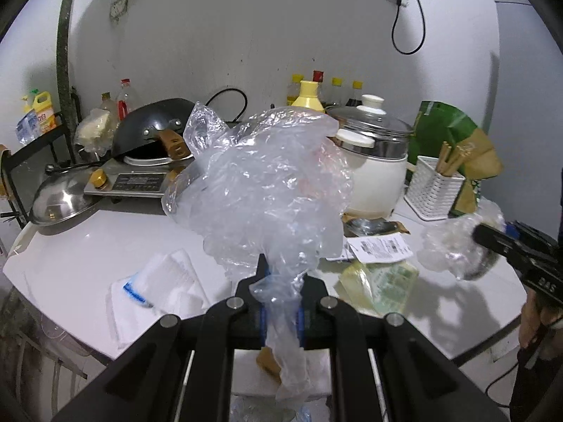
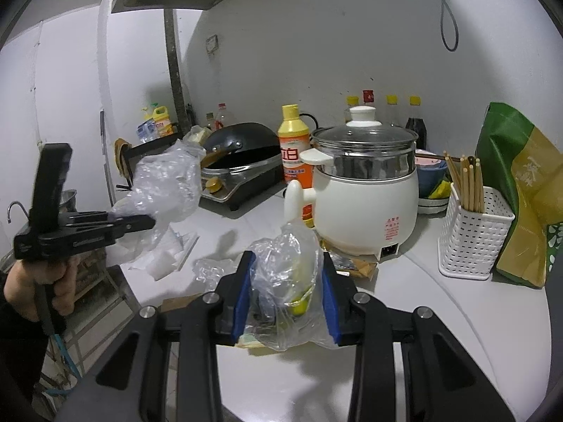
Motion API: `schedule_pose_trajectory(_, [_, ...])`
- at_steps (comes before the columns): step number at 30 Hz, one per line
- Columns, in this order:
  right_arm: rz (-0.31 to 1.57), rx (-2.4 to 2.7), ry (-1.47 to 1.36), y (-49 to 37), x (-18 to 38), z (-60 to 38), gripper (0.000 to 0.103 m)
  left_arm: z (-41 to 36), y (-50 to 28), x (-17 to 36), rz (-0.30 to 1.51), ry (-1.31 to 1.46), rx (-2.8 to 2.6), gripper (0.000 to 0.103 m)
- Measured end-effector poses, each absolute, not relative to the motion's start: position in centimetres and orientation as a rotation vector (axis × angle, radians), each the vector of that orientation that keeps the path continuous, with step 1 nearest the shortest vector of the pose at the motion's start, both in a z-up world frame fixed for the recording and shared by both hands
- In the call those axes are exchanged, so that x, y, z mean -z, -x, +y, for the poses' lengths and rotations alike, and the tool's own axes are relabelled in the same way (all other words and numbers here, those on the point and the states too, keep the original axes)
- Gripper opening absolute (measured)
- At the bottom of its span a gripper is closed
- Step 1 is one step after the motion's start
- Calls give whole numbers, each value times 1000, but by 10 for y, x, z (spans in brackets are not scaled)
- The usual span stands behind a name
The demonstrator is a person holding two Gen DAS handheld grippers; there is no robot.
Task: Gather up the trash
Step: 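Carry the clear plastic bag in the right tool down over the trash bin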
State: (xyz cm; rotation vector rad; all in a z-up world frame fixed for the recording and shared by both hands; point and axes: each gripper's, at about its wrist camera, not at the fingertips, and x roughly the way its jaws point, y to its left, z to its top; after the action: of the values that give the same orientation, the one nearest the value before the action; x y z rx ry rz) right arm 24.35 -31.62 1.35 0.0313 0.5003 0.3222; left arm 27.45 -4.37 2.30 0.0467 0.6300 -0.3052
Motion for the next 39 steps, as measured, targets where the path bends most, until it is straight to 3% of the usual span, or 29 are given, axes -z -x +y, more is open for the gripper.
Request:
schedule_pose_trajectory(20, [522, -410, 72, -200, -11, -255, 33, -4, -179, -1, 618, -28, 272, 11])
schedule_pose_trajectory(39, [631, -543, 185, -165, 38, -192, 33, 26, -110, 82, 741, 35, 232, 11])
